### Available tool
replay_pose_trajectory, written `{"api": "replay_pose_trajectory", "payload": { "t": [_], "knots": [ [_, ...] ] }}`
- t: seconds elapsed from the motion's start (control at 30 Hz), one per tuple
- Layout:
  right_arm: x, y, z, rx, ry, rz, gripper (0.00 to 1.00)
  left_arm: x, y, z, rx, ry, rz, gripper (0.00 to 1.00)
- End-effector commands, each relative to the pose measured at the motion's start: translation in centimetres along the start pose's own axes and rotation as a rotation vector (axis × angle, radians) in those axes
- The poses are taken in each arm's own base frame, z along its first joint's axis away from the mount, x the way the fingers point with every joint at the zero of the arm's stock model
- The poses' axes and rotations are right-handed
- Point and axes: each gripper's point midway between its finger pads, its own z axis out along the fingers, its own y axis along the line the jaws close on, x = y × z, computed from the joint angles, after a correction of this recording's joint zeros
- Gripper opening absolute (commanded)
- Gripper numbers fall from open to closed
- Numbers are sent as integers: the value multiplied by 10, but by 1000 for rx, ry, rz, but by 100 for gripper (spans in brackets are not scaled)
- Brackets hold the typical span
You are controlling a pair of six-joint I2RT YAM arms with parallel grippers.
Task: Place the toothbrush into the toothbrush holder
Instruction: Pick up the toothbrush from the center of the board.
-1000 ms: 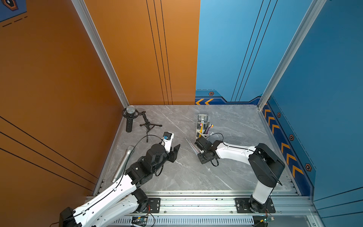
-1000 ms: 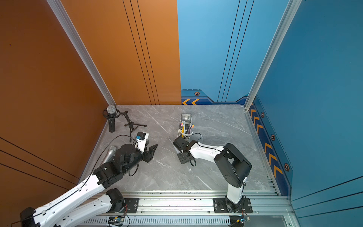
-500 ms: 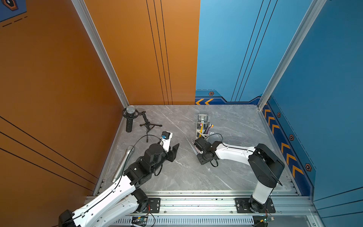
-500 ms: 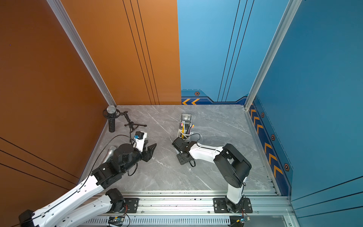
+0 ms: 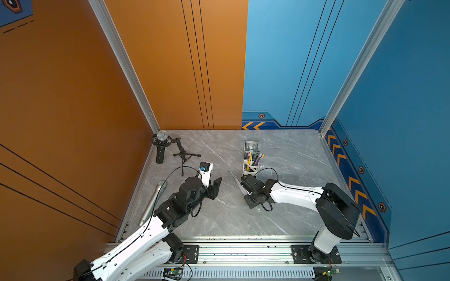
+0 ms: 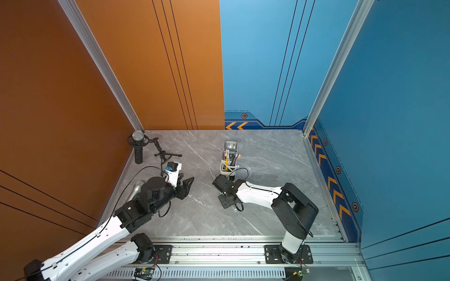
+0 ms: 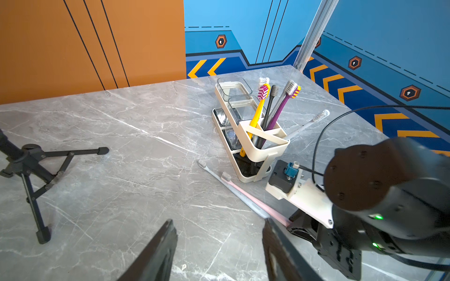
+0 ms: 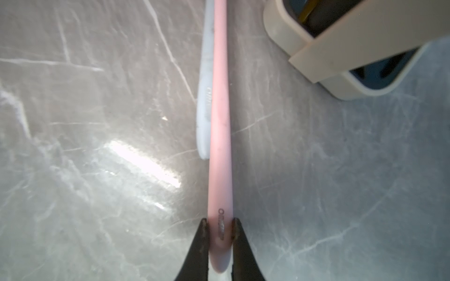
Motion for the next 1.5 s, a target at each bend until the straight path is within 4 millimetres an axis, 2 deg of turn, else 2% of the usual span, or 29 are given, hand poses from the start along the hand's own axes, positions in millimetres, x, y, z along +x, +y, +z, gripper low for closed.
{"api": "replay_pose_trajectory", "payload": {
  "t": [0.0, 0.27, 0.4, 0.53, 0.7, 0.83, 1.03, 1.47],
  "knots": [
    [-1, 0, -16, 6, -27, 0, 6, 8, -1, 7, 15, 39, -57, 60],
    [-11, 1, -40, 13, -93, 1, 5, 21, -12, 32, 77, 151, -170, 61],
    [-16, 5, -50, -18, -119, 10, 5, 15, -26, 41, 186, 152, -282, 61],
    [-22, 5, -64, -29, -161, 25, 5, 8, -27, 48, 248, 127, -410, 61],
    [-25, 4, -73, -23, -194, 23, 4, 6, -33, 60, 309, 150, -489, 62],
    [-28, 6, -81, -33, -215, 23, 4, 8, -35, 69, 317, 161, -512, 61],
    [-29, 15, -89, -74, -241, 0, 4, 6, -27, 72, 283, 130, -515, 61],
    [-32, 25, -101, -124, -282, -23, 4, 6, -32, 96, 287, 140, -507, 58]
  ]
}}
